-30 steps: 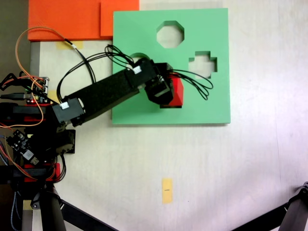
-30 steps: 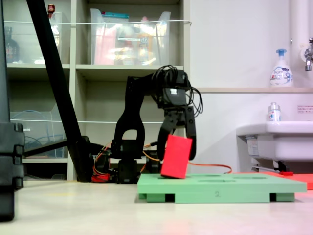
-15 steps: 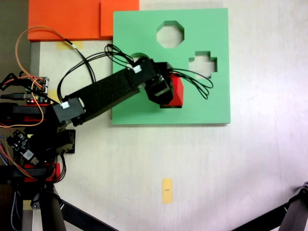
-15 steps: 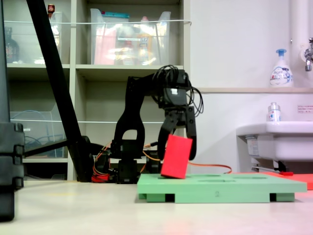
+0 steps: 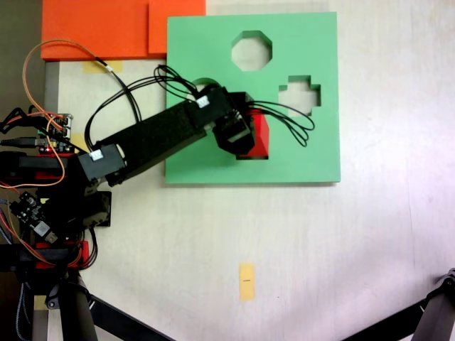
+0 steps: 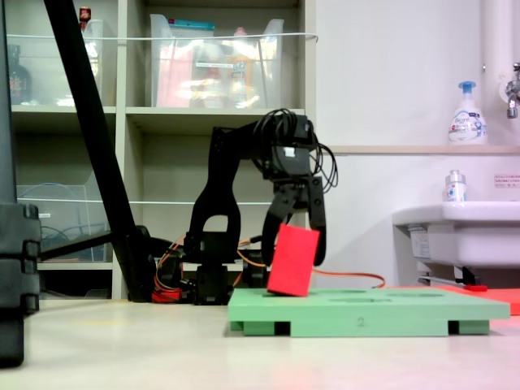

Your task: Put the square block into the corresponding hole

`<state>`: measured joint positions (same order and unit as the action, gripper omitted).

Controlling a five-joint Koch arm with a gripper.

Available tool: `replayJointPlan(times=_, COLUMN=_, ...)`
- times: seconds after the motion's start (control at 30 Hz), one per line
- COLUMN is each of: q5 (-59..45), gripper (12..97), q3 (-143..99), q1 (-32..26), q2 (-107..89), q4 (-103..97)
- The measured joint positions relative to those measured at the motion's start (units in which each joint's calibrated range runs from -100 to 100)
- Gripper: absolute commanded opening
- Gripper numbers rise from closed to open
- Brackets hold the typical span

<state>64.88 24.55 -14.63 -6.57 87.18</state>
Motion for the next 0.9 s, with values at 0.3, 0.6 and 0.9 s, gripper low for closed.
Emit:
replayJointPlan(times=0.3, q5=1.1, gripper=30.1, q3=0.0, q1=0.0, q2=0.3, q4=2.3)
replayJointPlan(times=0.6, q5=1.0, gripper=30.1, q3=0.2, q1=0.0, q2=5.3, q4=2.6)
replayJointPlan(times=0.9, q5=0.0, gripper=32.7, q3=2.4, q1=0.0, q2=13.4, q4=3.2)
